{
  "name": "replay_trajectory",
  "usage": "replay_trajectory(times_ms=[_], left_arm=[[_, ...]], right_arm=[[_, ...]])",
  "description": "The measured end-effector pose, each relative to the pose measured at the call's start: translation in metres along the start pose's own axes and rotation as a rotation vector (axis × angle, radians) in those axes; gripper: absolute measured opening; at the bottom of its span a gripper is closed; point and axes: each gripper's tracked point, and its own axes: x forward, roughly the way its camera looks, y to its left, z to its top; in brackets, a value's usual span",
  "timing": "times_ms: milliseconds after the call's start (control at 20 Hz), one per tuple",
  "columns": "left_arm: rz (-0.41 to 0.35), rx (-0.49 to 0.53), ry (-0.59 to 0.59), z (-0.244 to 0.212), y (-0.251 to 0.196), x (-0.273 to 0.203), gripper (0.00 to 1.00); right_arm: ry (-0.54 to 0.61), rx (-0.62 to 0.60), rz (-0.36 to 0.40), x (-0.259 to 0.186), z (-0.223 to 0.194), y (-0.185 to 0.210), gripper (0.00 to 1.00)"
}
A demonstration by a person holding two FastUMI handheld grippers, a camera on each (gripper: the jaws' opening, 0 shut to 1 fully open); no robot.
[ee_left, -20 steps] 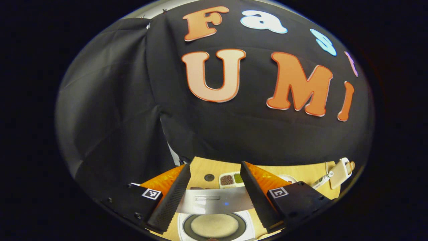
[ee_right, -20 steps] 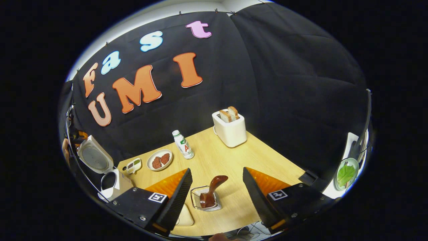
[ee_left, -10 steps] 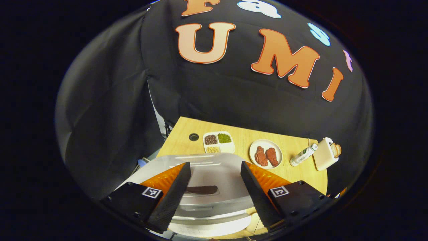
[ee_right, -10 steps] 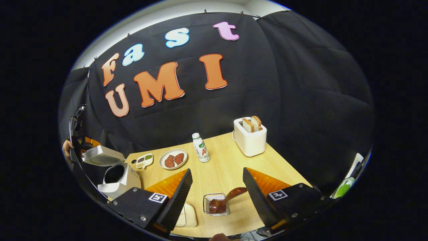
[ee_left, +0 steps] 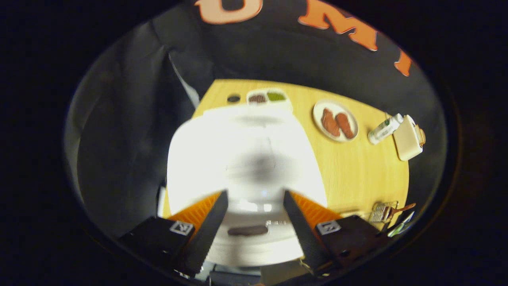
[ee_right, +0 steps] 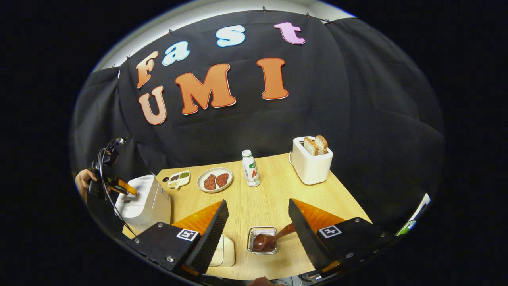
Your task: Close the left gripper, press the button to open the rice cooker; take a wooden spoon from the chopstick holder with the right hand, scoop a spoonful of rice and pour it into the rice cooker, then put the wooden spoon back into the chopstick holder.
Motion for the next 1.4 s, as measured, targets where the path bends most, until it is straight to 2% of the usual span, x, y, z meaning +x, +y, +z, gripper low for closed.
replay_trajectory(times_ms=[100, 150, 200, 350, 450, 500, 600, 750, 900, 1000, 1150, 1250, 1400], left_arm=[[0.025, 0.004, -0.034, 0.007, -0.002, 0.0, 0.96], [0.023, 0.0, -0.029, 0.002, -0.002, -0.005, 0.94], [0.019, -0.009, -0.061, 0.006, -0.002, -0.006, 0.95], [-0.039, -0.113, -0.13, 0.005, -0.002, -0.013, 0.94], [-0.097, -0.143, -0.239, 0.007, -0.008, -0.021, 0.95], [-0.101, -0.135, -0.307, 0.009, -0.01, -0.029, 0.94], [-0.081, -0.098, -0.45, 0.008, -0.012, -0.055, 0.94], [-0.054, -0.072, -0.638, 0.001, -0.021, -0.103, 0.95], [-0.041, -0.086, -0.784, 0.0, -0.028, -0.14, 0.93], [0.003, -0.089, -0.868, -0.002, -0.031, -0.154, 0.95], [0.017, -0.12, -0.938, -0.01, -0.047, -0.179, 0.93], [-0.008, -0.132, -0.967, -0.018, -0.063, -0.193, 0.93], [0.005, -0.079, -1.043, -0.019, -0.071, -0.21, 0.94]], right_arm=[[-0.006, 0.001, 0.009, 0.0, 0.0, 0.005, 0.94], [-0.01, 0.004, 0.013, 0.0, 0.0, 0.006, 0.94], [-0.02, 0.006, 0.019, -0.001, 0.001, 0.008, 0.94], [-0.121, -0.014, 0.077, -0.006, 0.019, 0.025, 0.94], [-0.189, -0.058, 0.098, -0.005, 0.027, 0.036, 0.94], [-0.215, -0.086, 0.103, -0.005, 0.031, 0.042, 0.94], [-0.262, -0.115, 0.11, -0.003, 0.041, 0.055, 0.94], [-0.295, -0.103, 0.174, 0.002, 0.045, 0.09, 0.94], [-0.302, -0.122, 0.223, 0.004, 0.045, 0.113, 0.94], [-0.324, -0.12, 0.239, 0.004, 0.046, 0.124, 0.94], [-0.331, -0.113, 0.255, 0.003, 0.038, 0.138, 0.94], [-0.33, -0.138, 0.269, -0.001, 0.034, 0.142, 0.94], [-0.324, -0.145, 0.287, -0.005, 0.029, 0.142, 0.94]])
